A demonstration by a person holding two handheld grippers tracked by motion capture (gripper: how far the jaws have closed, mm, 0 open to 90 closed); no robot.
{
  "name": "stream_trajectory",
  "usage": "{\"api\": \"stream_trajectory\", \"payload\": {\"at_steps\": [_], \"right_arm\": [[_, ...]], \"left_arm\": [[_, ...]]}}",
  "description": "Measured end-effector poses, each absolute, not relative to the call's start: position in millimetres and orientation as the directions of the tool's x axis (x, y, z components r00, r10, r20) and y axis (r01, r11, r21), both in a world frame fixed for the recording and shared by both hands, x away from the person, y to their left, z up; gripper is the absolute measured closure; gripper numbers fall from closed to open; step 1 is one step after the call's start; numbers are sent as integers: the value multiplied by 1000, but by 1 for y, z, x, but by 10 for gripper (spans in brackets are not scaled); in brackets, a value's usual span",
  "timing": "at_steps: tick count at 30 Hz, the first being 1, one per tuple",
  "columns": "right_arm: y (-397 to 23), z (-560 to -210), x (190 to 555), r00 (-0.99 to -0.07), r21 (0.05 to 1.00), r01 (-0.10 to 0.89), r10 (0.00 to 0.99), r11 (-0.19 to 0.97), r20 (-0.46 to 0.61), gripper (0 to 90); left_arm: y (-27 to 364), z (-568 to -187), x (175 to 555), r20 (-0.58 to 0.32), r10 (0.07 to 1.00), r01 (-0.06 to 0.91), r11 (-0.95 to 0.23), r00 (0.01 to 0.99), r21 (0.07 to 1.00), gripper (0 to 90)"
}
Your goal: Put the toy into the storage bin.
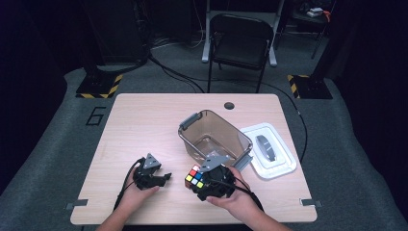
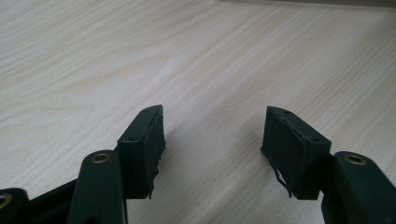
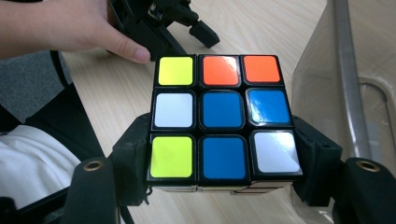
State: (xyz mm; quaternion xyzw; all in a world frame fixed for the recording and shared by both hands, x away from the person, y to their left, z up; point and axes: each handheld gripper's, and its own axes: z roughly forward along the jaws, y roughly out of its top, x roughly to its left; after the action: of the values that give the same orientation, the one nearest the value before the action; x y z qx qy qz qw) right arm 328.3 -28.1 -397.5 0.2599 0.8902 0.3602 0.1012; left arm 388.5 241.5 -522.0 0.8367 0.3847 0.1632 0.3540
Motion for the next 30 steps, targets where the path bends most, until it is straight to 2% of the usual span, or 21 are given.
{"api": "stream_trajectory", "payload": {"at_steps": [16, 30], "right_arm": [[-32, -369, 345, -844, 710, 364, 536, 603, -23, 337], [-41, -349, 367, -819, 733, 390, 573, 557, 0, 337]], "left_arm": [[242, -522, 389, 1, 759, 529, -456, 651, 716, 388], [242, -522, 389, 2, 758, 529, -457, 652, 716, 388]]}}
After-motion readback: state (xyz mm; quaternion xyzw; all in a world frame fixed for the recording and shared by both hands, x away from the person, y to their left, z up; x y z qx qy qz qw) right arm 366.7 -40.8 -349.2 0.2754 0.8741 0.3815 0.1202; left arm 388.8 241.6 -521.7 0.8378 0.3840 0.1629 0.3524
